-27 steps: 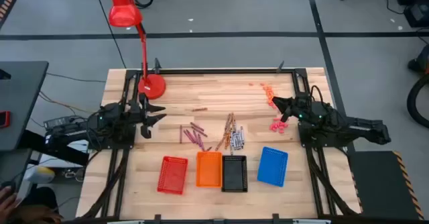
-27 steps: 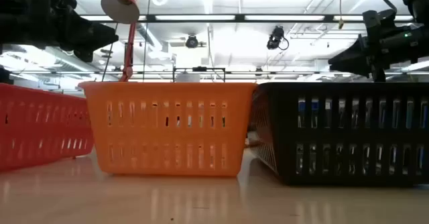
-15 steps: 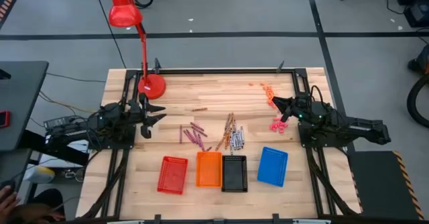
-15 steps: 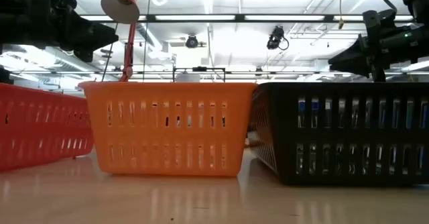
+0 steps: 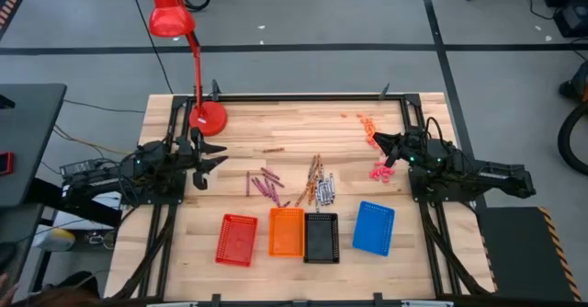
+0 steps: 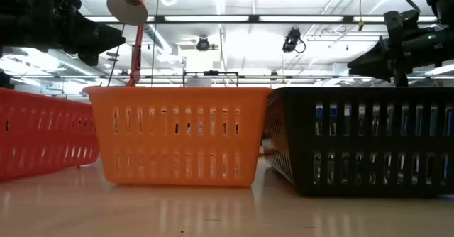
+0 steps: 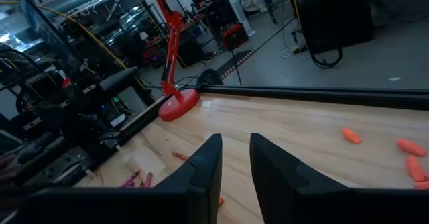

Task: Sort crayons

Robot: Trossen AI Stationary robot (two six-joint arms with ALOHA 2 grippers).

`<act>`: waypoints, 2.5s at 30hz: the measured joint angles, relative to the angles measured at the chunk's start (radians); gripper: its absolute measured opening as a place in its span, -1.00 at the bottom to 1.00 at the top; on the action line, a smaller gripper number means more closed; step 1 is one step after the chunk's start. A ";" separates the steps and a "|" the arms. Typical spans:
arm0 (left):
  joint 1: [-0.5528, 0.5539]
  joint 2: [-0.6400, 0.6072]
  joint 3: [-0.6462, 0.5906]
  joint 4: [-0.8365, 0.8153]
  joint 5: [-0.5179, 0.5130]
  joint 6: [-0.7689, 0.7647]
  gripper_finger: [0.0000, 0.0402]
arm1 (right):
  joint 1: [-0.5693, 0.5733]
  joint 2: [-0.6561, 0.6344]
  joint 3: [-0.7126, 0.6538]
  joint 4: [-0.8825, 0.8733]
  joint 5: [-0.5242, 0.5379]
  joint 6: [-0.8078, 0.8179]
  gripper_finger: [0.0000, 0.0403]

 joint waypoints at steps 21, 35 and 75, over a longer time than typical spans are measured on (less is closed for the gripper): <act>0.000 0.000 0.000 0.000 0.000 0.000 -0.29 | 0.000 0.000 0.000 0.000 0.000 0.000 -0.58; 0.000 0.000 0.000 0.000 0.000 0.000 -0.29 | 0.000 0.000 0.000 0.000 0.000 0.000 -0.58; 0.000 0.000 0.000 0.351 0.000 -0.106 -0.29 | 0.000 0.000 0.000 0.200 0.031 -0.059 -0.58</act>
